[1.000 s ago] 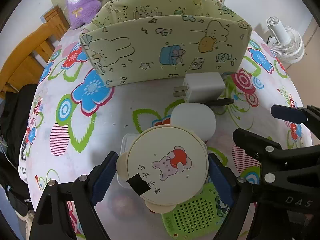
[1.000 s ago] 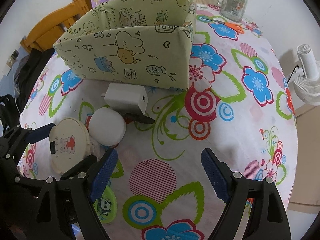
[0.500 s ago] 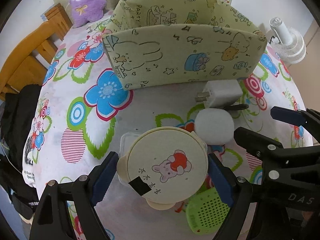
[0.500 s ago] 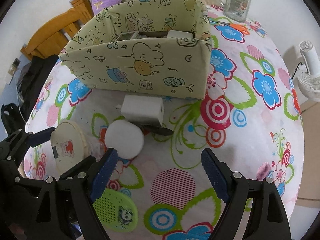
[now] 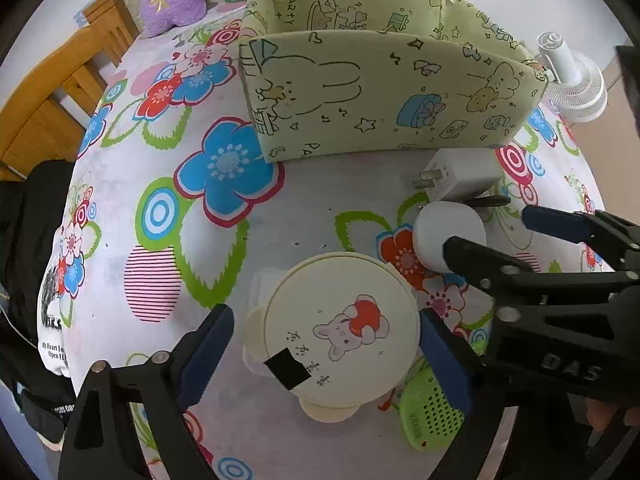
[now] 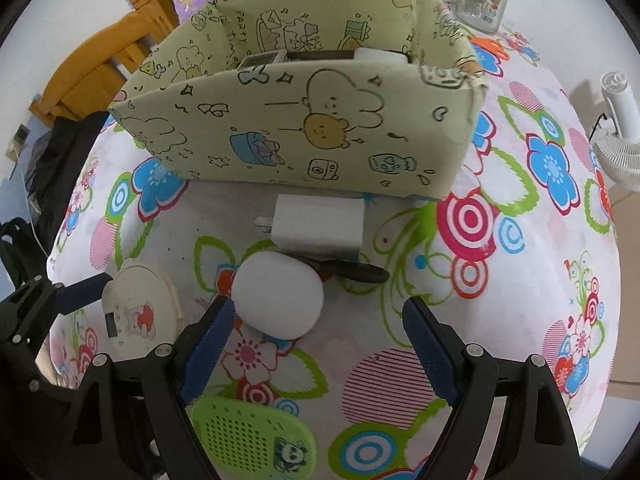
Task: Organize rigid objects
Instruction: 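Move right tool to the white round puck and close on it, then lift the white puck with right tool while left tool holds the cartoon lid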
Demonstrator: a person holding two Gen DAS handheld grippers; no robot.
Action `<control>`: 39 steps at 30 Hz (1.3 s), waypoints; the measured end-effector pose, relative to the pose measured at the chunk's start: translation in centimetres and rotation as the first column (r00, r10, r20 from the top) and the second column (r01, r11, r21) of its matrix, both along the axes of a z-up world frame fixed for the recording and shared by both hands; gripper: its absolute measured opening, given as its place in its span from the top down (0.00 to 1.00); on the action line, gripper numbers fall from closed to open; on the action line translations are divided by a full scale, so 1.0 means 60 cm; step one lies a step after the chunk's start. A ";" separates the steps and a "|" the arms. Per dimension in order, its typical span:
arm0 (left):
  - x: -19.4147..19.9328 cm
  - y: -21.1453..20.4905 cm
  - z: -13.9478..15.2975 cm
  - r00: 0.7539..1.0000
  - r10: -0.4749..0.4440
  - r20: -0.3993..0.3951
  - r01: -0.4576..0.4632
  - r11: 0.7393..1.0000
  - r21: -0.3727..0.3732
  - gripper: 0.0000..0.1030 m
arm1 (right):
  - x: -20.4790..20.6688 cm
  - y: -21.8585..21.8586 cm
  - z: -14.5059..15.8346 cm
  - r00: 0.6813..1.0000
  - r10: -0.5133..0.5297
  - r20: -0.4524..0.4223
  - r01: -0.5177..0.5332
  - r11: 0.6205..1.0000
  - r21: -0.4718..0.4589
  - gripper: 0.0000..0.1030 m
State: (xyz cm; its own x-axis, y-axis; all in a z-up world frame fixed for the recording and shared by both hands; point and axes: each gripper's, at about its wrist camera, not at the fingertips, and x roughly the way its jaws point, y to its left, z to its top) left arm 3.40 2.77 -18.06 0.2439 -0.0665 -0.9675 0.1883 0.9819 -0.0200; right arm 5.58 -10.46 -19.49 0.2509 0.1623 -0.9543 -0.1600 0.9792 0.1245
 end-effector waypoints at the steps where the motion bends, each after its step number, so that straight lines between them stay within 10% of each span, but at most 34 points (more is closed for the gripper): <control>1: 0.000 0.001 0.001 1.000 -0.003 0.001 0.003 1.000 0.000 0.08 | 0.001 0.003 -0.002 1.000 -0.004 -0.004 0.004 1.000 0.001 0.15; 11: 0.002 0.021 0.006 1.000 -0.028 0.000 0.028 0.999 -0.033 0.09 | 0.007 0.030 -0.026 0.999 -0.032 -0.026 0.031 0.999 -0.010 0.16; 18: 0.008 0.022 -0.002 0.998 -0.058 -0.005 0.057 0.997 -0.054 0.17 | 0.007 0.053 -0.031 0.999 -0.032 -0.008 0.031 0.999 -0.045 0.43; 39: 0.031 -0.016 0.040 0.986 -0.161 0.040 0.163 0.985 -0.057 0.17 | -0.010 -0.003 0.030 0.985 -0.168 0.026 0.169 0.984 -0.054 0.43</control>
